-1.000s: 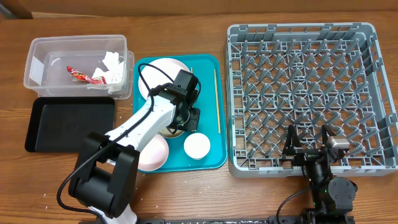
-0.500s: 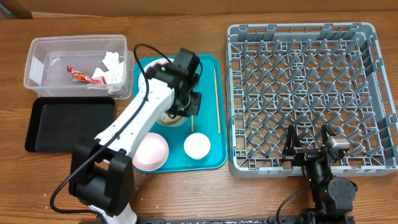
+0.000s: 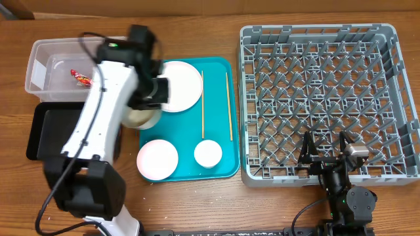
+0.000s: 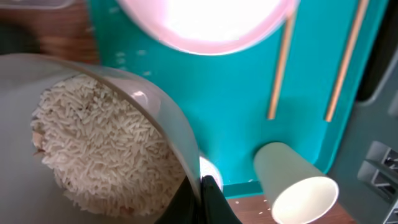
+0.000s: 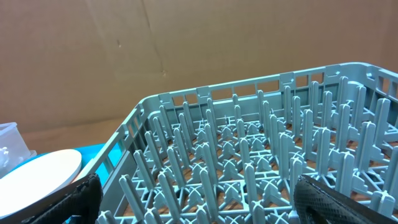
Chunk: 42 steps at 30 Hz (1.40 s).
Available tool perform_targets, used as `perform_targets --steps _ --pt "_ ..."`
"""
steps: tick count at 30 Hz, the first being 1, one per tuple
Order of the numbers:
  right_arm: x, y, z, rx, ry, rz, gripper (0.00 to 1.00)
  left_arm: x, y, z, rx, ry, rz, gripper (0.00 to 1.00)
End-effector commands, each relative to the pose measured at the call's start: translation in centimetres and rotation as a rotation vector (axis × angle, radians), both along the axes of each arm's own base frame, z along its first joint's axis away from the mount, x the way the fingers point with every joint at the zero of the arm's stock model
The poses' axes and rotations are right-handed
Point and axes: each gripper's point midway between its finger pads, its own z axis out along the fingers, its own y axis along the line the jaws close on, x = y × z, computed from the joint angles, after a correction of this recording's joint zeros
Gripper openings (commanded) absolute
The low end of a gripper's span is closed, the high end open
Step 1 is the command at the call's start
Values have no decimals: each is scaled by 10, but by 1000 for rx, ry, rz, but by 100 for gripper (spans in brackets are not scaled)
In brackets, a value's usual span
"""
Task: Sort waste into correct bins and load items into the dishwasher
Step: 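Carry the rice bowl over the black tray and tip out the rice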
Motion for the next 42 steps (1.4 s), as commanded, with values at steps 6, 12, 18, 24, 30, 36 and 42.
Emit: perform_targets --steps 6,12,18,24,30,36,42 --pt "0 2 -2 -3 -4 7 100 -20 72 8 -174 -44 57 4" --pt "0 2 -2 -3 -4 7 100 -15 93 -12 -513 -180 168 4" --pt "0 2 -2 -3 -4 7 100 -9 118 -10 -679 -319 284 4" --pt "0 2 -2 -3 -4 7 100 1 140 13 -799 -476 333 4" --pt "0 2 -2 -3 -4 7 100 3 148 26 -891 -556 354 4" --pt "0 2 -2 -3 -4 7 100 2 165 32 -956 -633 393 4" --pt "0 2 -2 -3 -4 7 100 -3 182 31 -996 -683 443 4"
